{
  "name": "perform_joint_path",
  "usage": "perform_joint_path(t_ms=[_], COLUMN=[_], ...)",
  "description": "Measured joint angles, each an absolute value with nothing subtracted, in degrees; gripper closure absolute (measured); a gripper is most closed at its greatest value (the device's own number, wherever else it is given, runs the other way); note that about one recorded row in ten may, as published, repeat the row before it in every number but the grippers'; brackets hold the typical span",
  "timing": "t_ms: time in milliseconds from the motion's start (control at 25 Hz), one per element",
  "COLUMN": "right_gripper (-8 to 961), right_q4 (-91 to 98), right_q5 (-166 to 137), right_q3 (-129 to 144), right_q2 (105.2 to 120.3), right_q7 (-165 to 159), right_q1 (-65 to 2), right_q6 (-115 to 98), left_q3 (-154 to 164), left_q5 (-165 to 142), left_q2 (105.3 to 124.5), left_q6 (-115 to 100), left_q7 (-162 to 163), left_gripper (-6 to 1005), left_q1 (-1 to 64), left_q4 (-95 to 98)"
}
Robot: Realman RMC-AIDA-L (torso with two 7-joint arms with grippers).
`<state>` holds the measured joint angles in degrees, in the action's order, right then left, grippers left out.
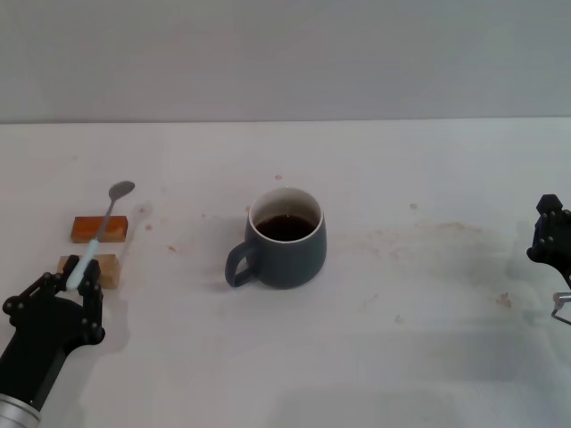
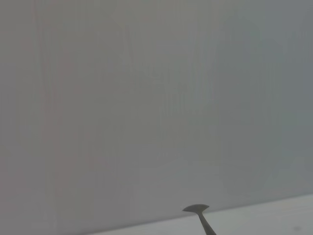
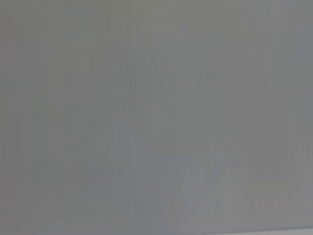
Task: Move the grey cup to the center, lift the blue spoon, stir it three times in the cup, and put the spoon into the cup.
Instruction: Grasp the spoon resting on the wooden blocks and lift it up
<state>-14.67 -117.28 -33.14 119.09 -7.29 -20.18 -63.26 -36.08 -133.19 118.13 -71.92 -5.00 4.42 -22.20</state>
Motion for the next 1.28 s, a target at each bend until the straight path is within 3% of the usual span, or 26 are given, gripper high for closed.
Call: perform_joint_path(t_ms=[240,320,680,720,760,880,1040,1280], right_gripper=[955,955,955,955,955,955,955,955], right_q4=[-14.68,-14.68,-14.59,-14.61,-14.62,-14.62,-14.66,-14.72], right_q5=[-117.3,-117.23,-117.02,-117.01,-117.0,-116.99,-116.97,-116.97], right_q3=[-33.14,-33.14,-33.14,-33.13,-33.14,-33.13,-33.13,-33.13], right_q2=[119.09,119.09,119.09,119.09,119.09,119.09,119.09,119.09], right_q7=[-7.29,-7.29,-7.3,-7.29,-7.3,-7.3,-7.41,-7.52], right_q1=[-20.12,-20.03,-19.87,-19.85,-19.82,-19.75,-19.68,-19.68], right_q6=[-63.91,-64.25,-64.89,-64.93,-64.96,-65.16,-65.29,-65.31], left_q3=[-35.58,-35.39,-36.75,-36.75,-37.88,-39.01,-43.64,-50.62], left_q5=[-133.54,-134.17,-135.56,-135.56,-135.62,-135.85,-140.57,-149.18], left_q2=[117.75,116.64,107.12,107.12,104.45,102.79,101.96,102.94], left_q6=[-73.72,-73.04,-63.0,-63.0,-59.37,-56.54,-49.85,-41.82], left_q7=[-4.91,-4.08,-5.03,-5.03,-6.08,-7.6,-8.37,-7.98], left_gripper=[819,819,819,819,819,819,820,820], left_q1=[4.16,4.14,2.4,2.4,2.09,1.91,1.24,-1.03], left_q4=[-23.25,-24.92,-41.45,-41.45,-46.18,-49.85,-54.35,-59.82])
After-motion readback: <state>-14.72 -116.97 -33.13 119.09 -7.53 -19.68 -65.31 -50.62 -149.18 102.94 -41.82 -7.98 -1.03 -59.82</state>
